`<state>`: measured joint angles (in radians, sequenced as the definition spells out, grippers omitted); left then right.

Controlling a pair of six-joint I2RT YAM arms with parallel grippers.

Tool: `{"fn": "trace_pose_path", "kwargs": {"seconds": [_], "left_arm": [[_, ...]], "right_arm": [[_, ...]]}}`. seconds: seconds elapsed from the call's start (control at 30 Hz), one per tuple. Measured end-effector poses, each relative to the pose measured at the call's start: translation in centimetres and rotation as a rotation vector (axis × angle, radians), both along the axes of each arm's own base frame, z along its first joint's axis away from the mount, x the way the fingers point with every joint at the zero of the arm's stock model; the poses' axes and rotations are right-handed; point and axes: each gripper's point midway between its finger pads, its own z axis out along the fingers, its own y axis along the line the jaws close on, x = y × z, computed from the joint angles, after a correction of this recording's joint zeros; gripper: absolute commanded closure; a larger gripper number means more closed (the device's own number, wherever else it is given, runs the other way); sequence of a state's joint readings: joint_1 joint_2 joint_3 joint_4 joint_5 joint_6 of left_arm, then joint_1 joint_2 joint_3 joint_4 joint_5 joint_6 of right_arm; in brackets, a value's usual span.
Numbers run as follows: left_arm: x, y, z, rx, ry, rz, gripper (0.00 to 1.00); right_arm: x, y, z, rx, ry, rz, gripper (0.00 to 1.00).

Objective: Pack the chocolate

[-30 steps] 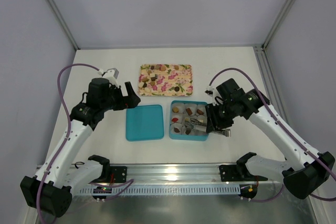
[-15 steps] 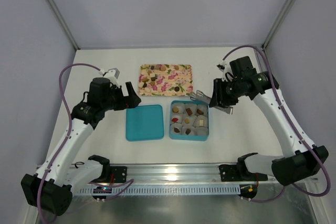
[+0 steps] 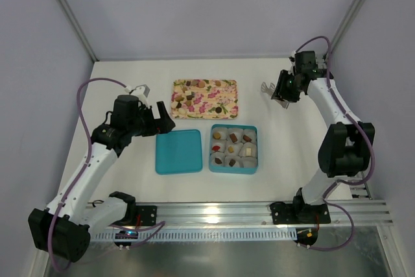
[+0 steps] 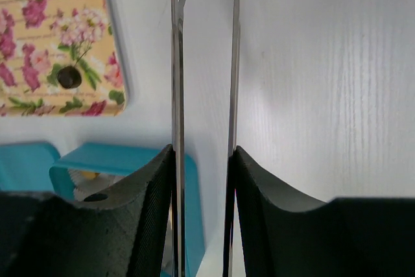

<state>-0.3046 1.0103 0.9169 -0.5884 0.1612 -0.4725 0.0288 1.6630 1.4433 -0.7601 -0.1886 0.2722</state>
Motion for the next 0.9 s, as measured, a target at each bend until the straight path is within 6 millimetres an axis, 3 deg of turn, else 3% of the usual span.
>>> {"fn": "trace_pose_path", "kwargs": {"seconds": [0.23,0.53,0.67,0.9], "left_arm": [[0.0,0.0,0.0,-0.001,0.0,0.0,0.0],[0.0,0.0,0.0,-0.003,0.004,0.009,0.0],[0.0,0.2,-0.5,0.005,0.021,0.018,0.0],[0.2,0.6,-1.4,0.031,0.05,0.039,0.0]], "right_arm": [[4.1,-2.5,-4.1,-0.134,0.033,-0.064,0.57],[5.3,-3.2,-8.9,-0.181,0.118,-0.066,0.51],[5.4,-3.1,-10.0,-0.175,0.142,-0.06,0.46],[5.7,-2.9,-10.1,-0.169,0.142,-0.059,0.41]]}}
